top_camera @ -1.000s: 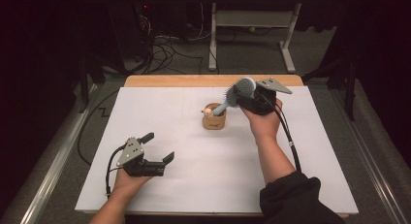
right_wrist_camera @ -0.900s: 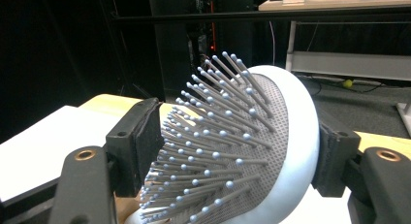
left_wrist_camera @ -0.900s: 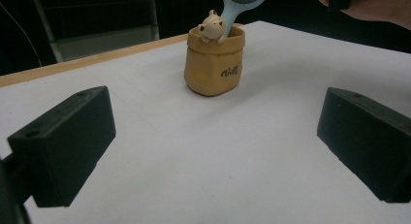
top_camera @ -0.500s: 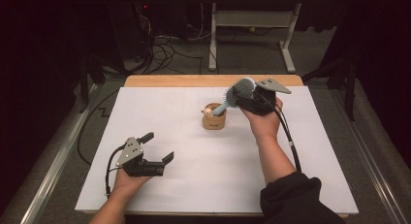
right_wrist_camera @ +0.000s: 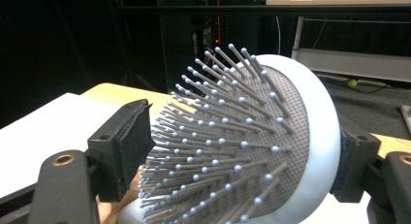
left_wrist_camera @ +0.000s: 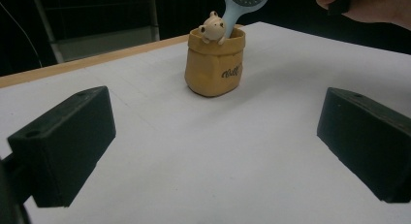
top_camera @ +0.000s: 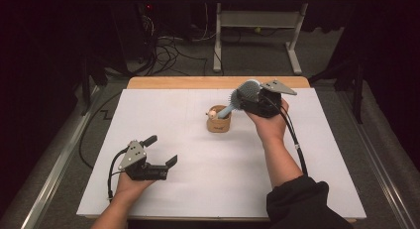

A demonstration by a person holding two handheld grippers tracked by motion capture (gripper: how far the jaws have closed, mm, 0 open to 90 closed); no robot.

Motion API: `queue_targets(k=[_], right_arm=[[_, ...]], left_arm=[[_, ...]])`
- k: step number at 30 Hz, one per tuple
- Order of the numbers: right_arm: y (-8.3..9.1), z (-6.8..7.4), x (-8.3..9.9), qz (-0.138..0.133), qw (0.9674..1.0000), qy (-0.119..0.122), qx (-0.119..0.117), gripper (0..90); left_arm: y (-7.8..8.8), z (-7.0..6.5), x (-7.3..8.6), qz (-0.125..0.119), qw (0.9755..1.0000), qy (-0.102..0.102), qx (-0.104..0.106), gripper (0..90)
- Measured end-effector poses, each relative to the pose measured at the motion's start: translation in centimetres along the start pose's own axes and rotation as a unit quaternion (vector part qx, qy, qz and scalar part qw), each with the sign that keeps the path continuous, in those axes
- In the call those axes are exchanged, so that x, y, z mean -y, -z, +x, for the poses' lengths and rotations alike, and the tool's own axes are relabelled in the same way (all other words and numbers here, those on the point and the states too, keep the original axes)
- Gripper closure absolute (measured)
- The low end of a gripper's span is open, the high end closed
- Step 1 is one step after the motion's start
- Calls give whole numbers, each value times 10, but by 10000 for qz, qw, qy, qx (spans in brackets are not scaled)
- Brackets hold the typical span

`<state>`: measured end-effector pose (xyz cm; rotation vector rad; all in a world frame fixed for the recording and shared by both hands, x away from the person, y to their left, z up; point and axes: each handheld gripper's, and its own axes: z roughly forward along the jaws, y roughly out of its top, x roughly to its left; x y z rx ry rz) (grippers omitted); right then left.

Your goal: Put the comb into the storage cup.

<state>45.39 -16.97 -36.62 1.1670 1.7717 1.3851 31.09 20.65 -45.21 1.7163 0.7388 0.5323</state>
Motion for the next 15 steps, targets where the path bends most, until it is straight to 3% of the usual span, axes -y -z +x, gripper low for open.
queue_targets(k=[15], right_arm=[[1, -2, -1, 13, 10000, 46, 65, 155]], left_arm=[[0, 0, 0, 5, 10000, -2, -11, 9]])
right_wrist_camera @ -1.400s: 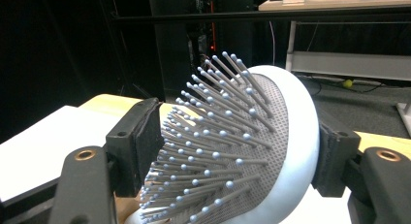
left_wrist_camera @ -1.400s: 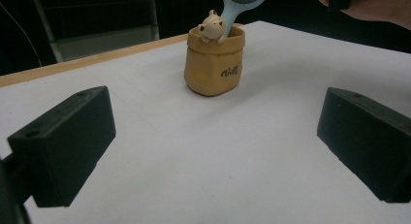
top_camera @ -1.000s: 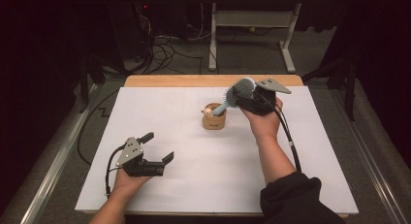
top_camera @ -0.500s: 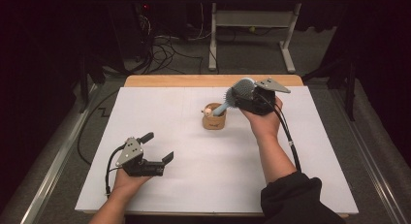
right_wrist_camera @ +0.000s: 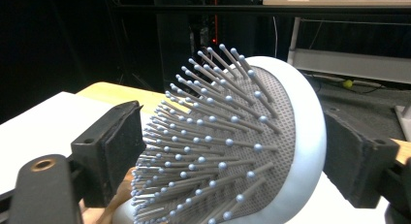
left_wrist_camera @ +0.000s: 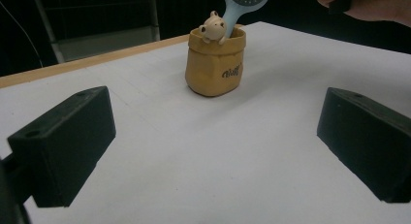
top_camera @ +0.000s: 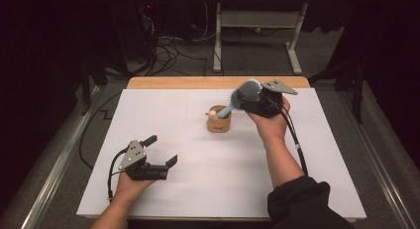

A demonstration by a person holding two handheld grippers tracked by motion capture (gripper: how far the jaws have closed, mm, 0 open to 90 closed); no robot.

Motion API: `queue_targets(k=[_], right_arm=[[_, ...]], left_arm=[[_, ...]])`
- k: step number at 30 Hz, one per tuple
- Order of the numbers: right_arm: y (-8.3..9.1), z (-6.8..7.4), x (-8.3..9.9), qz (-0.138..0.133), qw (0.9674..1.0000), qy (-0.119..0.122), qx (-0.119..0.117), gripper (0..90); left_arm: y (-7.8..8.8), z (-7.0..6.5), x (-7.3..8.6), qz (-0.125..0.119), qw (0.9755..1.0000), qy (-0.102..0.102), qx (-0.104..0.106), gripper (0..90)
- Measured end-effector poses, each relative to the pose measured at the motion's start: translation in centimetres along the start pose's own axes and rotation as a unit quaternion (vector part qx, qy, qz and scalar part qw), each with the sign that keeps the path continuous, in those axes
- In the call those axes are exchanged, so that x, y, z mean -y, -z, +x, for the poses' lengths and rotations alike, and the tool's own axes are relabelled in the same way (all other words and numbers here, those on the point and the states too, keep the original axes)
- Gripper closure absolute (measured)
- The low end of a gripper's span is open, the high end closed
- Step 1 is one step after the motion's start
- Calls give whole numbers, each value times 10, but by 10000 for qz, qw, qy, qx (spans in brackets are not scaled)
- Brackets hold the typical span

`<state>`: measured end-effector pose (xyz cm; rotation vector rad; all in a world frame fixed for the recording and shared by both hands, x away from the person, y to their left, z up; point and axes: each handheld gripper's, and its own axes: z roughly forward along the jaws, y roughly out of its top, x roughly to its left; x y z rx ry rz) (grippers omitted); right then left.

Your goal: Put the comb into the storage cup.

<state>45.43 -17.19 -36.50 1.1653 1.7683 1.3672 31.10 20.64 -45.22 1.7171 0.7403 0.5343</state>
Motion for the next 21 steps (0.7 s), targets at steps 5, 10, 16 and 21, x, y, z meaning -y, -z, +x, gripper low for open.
queue_targets(k=[5, 10, 16, 21], right_arm=[[2, 0, -1, 26, 10000, 43, 47, 118], [4, 0, -3, 6, 10000, 79, -1, 44], [9, 5, -4, 22, 9998, 218, -41, 3], [13, 7, -6, -17, 9998, 211, -66, 3]], left_arm=[[0, 0, 0, 13, 10000, -4, 3, 9], [-1, 0, 0, 13, 10000, 2, 7, 9], [-1, 0, 0, 26, 10000, -7, -1, 9], [0, 1, 0, 34, 10000, -14, -22, 9]])
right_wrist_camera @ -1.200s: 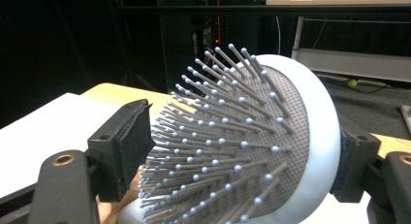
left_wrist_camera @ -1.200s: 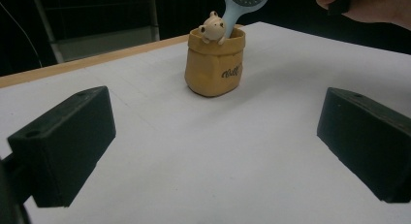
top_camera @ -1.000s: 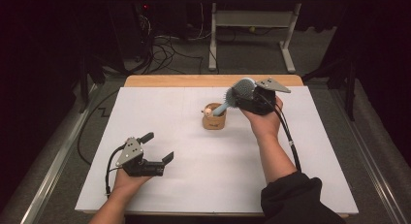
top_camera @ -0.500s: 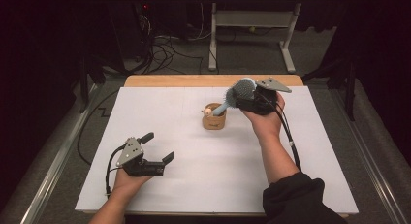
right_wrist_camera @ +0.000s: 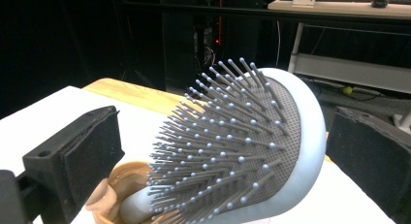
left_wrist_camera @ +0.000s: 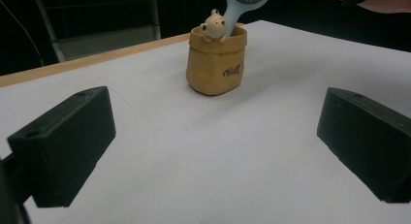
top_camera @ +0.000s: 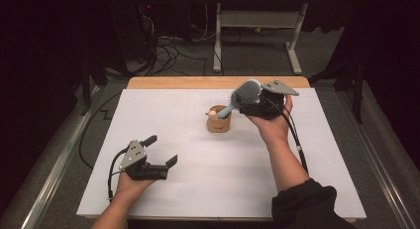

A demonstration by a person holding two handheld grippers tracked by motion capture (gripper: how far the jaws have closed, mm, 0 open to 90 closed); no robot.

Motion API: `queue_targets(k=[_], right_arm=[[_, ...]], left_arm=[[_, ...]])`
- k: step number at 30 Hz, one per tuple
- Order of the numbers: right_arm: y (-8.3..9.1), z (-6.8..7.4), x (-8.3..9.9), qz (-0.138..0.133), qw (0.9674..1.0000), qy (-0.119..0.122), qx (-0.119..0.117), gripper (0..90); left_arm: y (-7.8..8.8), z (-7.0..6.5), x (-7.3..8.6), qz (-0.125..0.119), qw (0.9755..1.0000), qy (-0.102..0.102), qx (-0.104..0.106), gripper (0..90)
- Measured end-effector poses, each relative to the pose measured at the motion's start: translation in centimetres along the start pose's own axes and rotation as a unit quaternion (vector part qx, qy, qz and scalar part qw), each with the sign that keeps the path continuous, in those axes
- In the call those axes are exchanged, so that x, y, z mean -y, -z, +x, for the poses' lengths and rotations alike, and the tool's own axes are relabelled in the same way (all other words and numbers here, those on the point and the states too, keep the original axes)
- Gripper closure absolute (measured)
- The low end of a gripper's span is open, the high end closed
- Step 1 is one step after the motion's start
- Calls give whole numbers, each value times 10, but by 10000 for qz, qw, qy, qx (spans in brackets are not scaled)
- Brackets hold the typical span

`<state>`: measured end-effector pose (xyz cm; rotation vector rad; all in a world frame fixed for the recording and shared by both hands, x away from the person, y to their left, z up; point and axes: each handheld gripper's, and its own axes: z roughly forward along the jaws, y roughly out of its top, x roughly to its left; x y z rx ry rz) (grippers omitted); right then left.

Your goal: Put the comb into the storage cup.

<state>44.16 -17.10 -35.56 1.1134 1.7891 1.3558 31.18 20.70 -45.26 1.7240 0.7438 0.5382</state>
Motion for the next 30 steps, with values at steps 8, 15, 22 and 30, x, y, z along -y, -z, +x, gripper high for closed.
queue_targets(k=[8, 15, 22, 30], right_arm=[[10, 1, 3, -28, 10000, 23, -26, 2], [15, 0, 12, 33, 10000, 57, -35, 2], [19, 0, 30, 181, 9998, 57, -65, 2], [28, -1, 54, 315, 9994, 87, -71, 3]], left_arm=[[0, 1, 0, 17, 10000, -18, -10, 8], [0, 2, 0, 29, 10000, 0, -29, 9], [0, 2, 1, 40, 10000, 16, -44, 9], [1, 2, 1, 60, 10000, 36, -57, 8]])
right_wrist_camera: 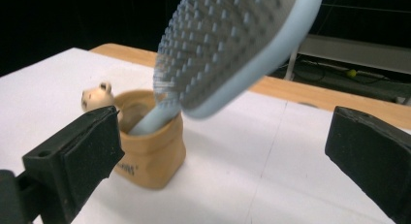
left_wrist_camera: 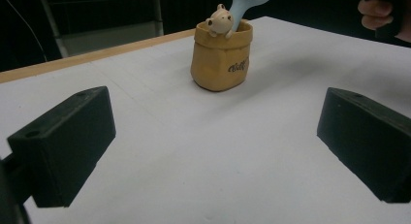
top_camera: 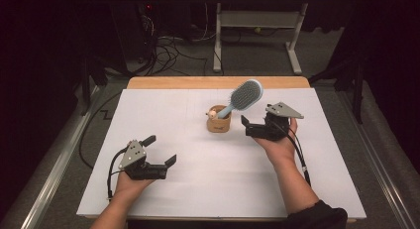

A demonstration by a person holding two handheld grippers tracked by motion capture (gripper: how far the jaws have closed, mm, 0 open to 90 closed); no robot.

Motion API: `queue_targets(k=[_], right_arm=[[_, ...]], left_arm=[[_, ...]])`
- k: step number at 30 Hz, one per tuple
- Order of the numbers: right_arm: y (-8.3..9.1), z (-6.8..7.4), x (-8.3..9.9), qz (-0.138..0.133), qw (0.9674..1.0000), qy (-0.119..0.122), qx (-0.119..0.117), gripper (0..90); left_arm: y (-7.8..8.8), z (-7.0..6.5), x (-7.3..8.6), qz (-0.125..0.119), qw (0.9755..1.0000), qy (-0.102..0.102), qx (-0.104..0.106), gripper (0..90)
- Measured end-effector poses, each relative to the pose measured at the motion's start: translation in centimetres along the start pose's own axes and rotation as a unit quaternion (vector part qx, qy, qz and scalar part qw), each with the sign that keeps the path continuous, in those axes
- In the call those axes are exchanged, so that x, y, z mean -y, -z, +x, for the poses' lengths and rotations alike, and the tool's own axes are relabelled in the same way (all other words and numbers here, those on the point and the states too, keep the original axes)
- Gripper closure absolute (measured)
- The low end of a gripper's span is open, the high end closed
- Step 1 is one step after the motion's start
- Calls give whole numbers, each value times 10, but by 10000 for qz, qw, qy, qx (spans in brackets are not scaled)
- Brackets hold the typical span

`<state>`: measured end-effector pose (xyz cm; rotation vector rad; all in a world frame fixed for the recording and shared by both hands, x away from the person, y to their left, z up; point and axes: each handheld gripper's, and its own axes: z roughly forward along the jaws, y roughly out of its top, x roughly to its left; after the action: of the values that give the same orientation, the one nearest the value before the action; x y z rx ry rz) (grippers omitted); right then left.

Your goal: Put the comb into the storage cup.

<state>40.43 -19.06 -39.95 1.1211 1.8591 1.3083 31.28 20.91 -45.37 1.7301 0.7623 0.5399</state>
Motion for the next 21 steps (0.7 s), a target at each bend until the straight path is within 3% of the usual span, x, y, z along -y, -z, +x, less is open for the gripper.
queue_targets(k=[10, 21], right_arm=[[21, 4, 44, 128, 9999, -37, -53, 2], [75, -7, 78, -74, 10000, -55, 16, 2]], left_arm=[[2, 1, 1, 3, 10000, 32, -15, 9], [1, 2, 2, 108, 9999, 21, -36, 8]])
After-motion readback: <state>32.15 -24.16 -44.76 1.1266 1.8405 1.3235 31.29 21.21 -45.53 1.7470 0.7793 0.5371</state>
